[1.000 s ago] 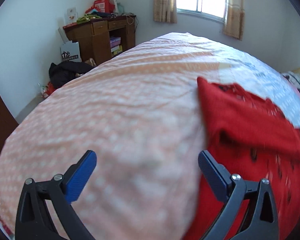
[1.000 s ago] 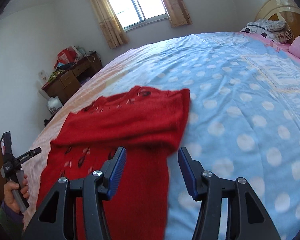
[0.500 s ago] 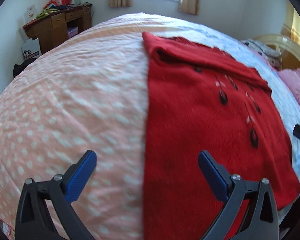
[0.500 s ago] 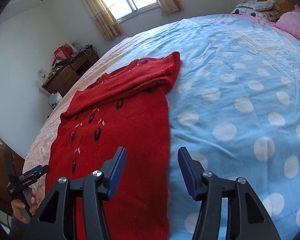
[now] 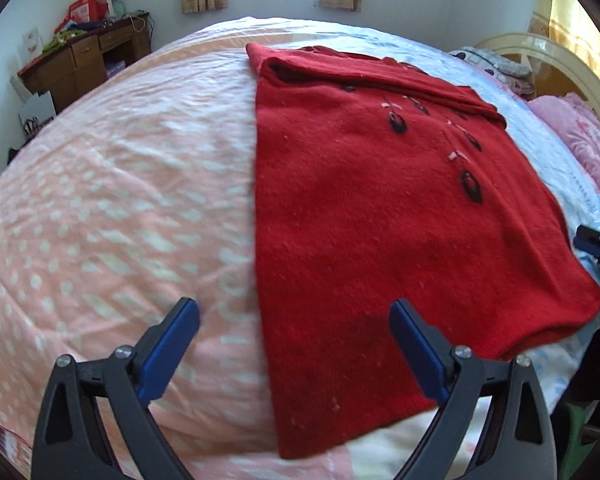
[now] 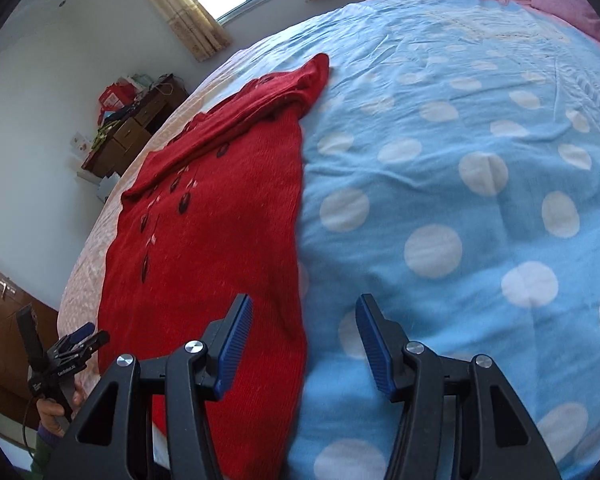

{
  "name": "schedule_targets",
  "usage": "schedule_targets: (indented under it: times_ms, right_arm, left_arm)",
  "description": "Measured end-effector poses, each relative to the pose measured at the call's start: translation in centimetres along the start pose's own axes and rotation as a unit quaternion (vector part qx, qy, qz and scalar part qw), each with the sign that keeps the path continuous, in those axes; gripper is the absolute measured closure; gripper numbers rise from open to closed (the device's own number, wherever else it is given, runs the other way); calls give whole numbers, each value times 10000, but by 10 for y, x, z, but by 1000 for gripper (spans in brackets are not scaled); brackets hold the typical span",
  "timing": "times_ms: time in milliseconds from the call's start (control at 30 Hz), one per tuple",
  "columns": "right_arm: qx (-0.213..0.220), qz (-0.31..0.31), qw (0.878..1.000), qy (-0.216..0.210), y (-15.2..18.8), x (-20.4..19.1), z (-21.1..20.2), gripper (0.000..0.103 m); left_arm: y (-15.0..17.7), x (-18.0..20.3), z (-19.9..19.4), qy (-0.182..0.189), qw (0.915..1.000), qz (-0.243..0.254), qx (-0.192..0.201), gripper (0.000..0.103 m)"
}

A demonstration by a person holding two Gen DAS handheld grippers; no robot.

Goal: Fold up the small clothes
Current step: 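Grasp the cardigan hem with the left tool while the right tool grasps the hem too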

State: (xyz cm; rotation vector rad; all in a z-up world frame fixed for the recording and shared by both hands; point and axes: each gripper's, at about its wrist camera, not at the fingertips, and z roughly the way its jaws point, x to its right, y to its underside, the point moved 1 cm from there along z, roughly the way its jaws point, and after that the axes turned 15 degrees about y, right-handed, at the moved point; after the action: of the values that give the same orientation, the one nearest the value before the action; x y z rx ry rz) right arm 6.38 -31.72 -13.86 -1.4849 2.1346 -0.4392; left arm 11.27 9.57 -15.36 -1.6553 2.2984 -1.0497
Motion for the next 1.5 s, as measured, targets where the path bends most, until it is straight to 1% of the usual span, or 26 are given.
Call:
schedule_targets:
  times_ms: [67, 167, 333, 367, 433, 500, 600, 667, 733, 767, 800, 833, 867, 900, 933, 967, 1000, 1033, 1100, 1233, 1400, 1500]
  right_arm:
    - [-39, -96, 9999, -5, 5, -3, -1, 48]
    - [-78, -230, 9997, 97, 13, -7, -4, 48]
    - [-40, -480, 9987, 137, 24, -17, -17, 48]
    - [-68, -570, 9983, 116, 25, -20, -19, 48]
    - [-129, -750, 9971, 87, 30, -25, -22, 48]
    - [-181, -952, 9951, 194, 35, -31, -23, 48]
    - [-144, -1252, 9909, 464, 44, -41, -26, 48]
    - [-193, -1331, 9897, 486, 47, -45, -29, 48]
    - [-237, -1391, 9889, 455, 49, -49, -29, 48]
    - [-234, -1489, 9875, 461, 51, -53, -29, 48]
    - [-230, -1599, 9857, 488, 52, -58, -28, 48]
    - [-210, -1739, 9829, 563, 54, -63, -27, 50]
    - [-184, -1893, 9795, 663, 55, -67, -27, 60]
    - [-237, -2064, 9750, 790, 56, -70, -27, 70]
    - [-324, -2145, 9735, 726, 55, -72, -26, 92]
    - [-376, -2134, 9741, 643, 54, -71, -26, 92]
    - [-412, -2117, 9747, 584, 52, -70, -27, 93]
    - [-456, -2081, 9757, 515, 50, -68, -27, 94]
    - [-521, -1901, 9799, 304, 43, -63, -29, 94]
    - [-493, -1408, 9883, -314, 20, -57, -38, 95]
    - [-339, -957, 9905, -932, -14, -56, -41, 95]
    - [-248, -708, 9905, -1151, -39, -56, -36, 95]
  left_arm:
    - [2, 2, 0, -7, 10000, 8, 14, 6]
    - [6, 7, 2, -40, 10000, 79, -41, 6]
    - [12, 11, -1, 145, 9998, 42, -103, 6]
    - [14, 11, -2, 184, 9998, 33, -117, 6]
    - [18, 11, -4, 216, 9997, 12, -142, 12]
    - [19, 11, -4, 205, 9996, 17, -171, 14]
    - [22, 13, -5, 241, 9994, 31, -243, 15]
    - [24, 16, -4, 255, 9992, 49, -309, 17]
    - [24, 17, -3, 165, 9992, 84, -357, 23]
    - [24, 17, -2, 111, 9992, 76, -378, 25]
    - [23, 17, -2, 79, 9992, 58, -384, 30]
    - [23, 17, -3, 85, 9992, 26, -379, 38]
    - [22, 16, -4, 141, 9993, -18, -359, 45]
    - [22, 14, -6, 241, 9991, -89, -335, 63]
    - [22, 10, -8, 413, 9984, -220, -330, 82]
    - [22, 6, -9, 597, 9969, -382, -350, 88]
    - [22, 0, -9, 814, 9944, -568, -361, 90]
    - [23, -3, -11, 931, 9928, -666, -342, 92]
    - [21, -7, -12, 1121, 9899, -796, -335, 93]
    - [13, -7, -16, 1253, 9881, -812, -367, 93]
    - [-15, -2, -21, 1303, 9880, -750, -353, 93]
    - [-37, 0, -22, 1384, 9872, -728, -309, 93]
